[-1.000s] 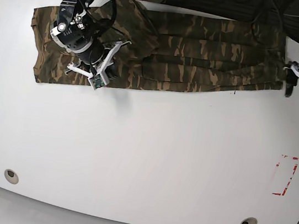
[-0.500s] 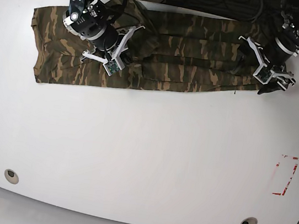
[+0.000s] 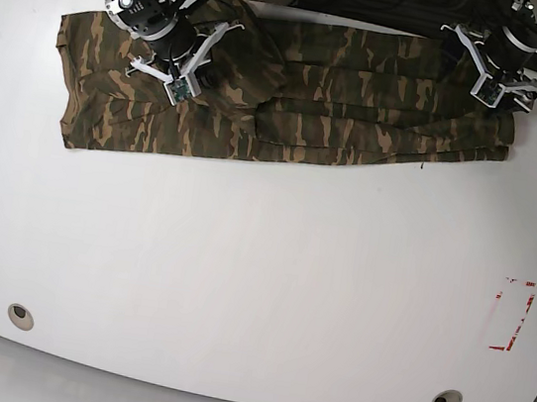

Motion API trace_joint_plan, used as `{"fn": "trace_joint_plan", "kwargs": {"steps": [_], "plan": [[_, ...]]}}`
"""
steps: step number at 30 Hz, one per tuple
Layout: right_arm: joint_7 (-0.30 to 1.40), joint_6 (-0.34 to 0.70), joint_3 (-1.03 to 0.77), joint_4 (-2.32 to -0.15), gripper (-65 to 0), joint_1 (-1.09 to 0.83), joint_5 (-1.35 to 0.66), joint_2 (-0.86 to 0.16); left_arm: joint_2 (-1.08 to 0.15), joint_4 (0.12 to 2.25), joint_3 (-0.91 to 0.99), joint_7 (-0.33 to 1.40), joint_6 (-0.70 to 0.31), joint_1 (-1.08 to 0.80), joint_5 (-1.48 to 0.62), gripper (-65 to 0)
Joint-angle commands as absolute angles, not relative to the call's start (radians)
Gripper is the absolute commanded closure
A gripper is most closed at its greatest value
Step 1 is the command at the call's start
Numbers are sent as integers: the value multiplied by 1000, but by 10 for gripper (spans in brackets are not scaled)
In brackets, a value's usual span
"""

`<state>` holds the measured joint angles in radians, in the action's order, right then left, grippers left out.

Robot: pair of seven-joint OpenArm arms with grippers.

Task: Layout the t-shirt on the table in an organized manner, then fold the t-shirt properly
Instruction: 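Move both grippers to the shirt's folded edge and grasp it, then drag the shirt strip away from the base with both grippers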

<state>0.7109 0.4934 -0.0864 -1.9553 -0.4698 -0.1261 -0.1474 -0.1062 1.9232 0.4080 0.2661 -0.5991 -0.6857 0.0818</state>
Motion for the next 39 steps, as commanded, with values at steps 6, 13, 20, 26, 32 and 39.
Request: {"fn": "trace_joint_plan", "kwargs": {"steps": [6,13,20,26,32,39], "plan": [[667,490,-88,-1917,0,-475,-102,-159,-101,1922,404,272,-595,-705,62,-522],[622,498,-157,-1771,0,-429,-113,-157,-122,1880,371,274,-595,-653,68,-522],[610,503,-222,-1664,0,-371,-113,-163,-180,1762,369,274,-596,-572,65,-522],[611,553,-274,-1632,0,-343,-104,-163,-231,1659,367,274,-619,-476,64,-522],[613,558,-280,-1632,0,-343,-104,-163,-262,1598,371,274,-698,-410,70,-522],[613,558,-282,-1633,0,-343,-111,-159,-272,1569,366,274,-698,-372,65,-522]]}}
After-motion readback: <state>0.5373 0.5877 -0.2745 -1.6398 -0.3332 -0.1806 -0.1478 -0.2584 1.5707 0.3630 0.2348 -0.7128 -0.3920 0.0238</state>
